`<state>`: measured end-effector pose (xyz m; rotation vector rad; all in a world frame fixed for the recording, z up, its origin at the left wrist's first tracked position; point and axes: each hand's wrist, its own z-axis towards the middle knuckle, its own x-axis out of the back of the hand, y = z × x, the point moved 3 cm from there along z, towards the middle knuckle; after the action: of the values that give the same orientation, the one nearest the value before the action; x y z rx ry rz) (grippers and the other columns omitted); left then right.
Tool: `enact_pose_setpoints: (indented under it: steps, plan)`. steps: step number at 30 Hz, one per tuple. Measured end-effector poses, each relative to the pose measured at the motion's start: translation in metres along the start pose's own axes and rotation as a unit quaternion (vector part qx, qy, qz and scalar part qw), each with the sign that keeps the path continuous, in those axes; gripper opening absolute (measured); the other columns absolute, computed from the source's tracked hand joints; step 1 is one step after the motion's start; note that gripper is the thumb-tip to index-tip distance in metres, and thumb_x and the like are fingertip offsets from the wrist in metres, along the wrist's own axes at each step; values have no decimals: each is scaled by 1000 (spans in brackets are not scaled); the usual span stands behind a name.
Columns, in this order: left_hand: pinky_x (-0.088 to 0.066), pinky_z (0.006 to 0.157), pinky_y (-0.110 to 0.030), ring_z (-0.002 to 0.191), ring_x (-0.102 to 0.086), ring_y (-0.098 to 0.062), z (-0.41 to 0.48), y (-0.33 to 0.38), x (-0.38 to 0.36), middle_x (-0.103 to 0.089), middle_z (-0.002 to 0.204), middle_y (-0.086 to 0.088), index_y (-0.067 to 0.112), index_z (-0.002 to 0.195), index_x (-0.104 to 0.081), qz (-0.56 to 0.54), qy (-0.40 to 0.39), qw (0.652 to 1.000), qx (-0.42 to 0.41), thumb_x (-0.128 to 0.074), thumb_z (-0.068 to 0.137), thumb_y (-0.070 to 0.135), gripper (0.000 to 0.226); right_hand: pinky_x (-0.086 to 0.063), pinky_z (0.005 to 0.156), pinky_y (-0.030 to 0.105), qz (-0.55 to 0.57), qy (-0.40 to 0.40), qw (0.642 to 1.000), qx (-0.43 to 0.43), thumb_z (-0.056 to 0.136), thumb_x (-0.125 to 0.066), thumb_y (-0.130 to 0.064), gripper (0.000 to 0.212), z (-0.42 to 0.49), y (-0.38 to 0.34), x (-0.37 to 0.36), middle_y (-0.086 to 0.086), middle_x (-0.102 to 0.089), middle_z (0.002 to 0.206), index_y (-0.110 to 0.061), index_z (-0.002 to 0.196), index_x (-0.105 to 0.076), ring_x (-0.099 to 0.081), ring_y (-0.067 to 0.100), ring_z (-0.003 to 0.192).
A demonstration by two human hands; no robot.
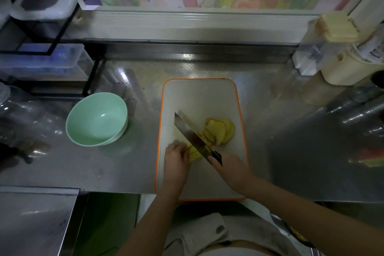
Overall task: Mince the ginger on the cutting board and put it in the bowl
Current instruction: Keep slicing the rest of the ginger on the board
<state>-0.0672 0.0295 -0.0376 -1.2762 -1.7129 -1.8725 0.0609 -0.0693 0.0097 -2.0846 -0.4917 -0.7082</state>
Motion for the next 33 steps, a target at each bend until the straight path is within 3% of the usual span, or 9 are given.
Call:
enact_pose_setpoints:
  steps: [10, 16, 22, 25, 27, 29, 33]
  plan:
    - [-25, 74, -12, 93, -53, -28, 2, 8, 6, -62, 96, -14, 0, 97, -70, -6, 2, 1000, -15, -59, 84, 1, 17, -28, 42, 16, -23, -24, 999, -28, 100, -39, -33, 36, 1, -3, -8, -6, -43, 60, -25, 65, -37, -41, 4, 49]
    - [-26, 73, -10, 90, -55, -30, 3, 7, 6, -62, 93, -16, -2, 95, -71, -9, -4, 1000, -15, -61, 80, -4, 18, -30, 47, 22, -5, -35, 998, -54, 100, -39, -33, 35, 7, -3, -19, -5, -44, 63, -24, 66, -37, -43, 8, 54]
    - [-26, 73, -10, 92, -55, -29, 3, 6, 4, -62, 95, -17, -3, 98, -70, -2, -8, 1000, -13, -58, 80, -6, 21, -33, 61, 26, -7, -32, 998, -55, 100, -38, -31, 35, 4, -4, -24, -5, -43, 65, -25, 66, -36, -50, 18, 74]
    - [-26, 73, -11, 91, -54, -28, 2, 5, 4, -61, 94, -16, -3, 97, -70, -2, -6, 1000, -14, -59, 82, -3, 19, -35, 60, 24, 5, -43, 998, -48, 100, -39, -32, 31, 8, 4, -19, -1, -48, 69, -15, 75, -48, -53, 20, 71]
    - [-26, 74, -12, 91, -53, -28, 1, 6, 4, -61, 94, -15, -2, 96, -70, -4, -4, 1000, -15, -59, 82, -2, 18, -32, 48, 18, 9, -42, 998, -39, 99, -41, -32, 35, 12, 9, -10, -1, -46, 64, -15, 69, -43, -49, 14, 57]
    - [-27, 75, -12, 93, -53, -26, 0, 6, 4, -61, 96, -14, -1, 97, -70, -3, -5, 1000, -16, -59, 83, 1, 18, -33, 47, 18, 0, -34, 999, -21, 99, -42, -30, 38, 16, 9, -4, -4, -39, 58, -20, 63, -36, -38, 6, 50]
    - [-30, 78, -16, 96, -52, -27, -1, 6, 3, -60, 101, -14, 0, 101, -69, -3, -7, 1000, -13, -58, 85, 3, 20, -31, 54, 26, -9, -4, 1000, 5, 99, -42, -31, 30, 20, 8, -8, 3, -51, 69, -9, 82, -53, -47, 14, 60]
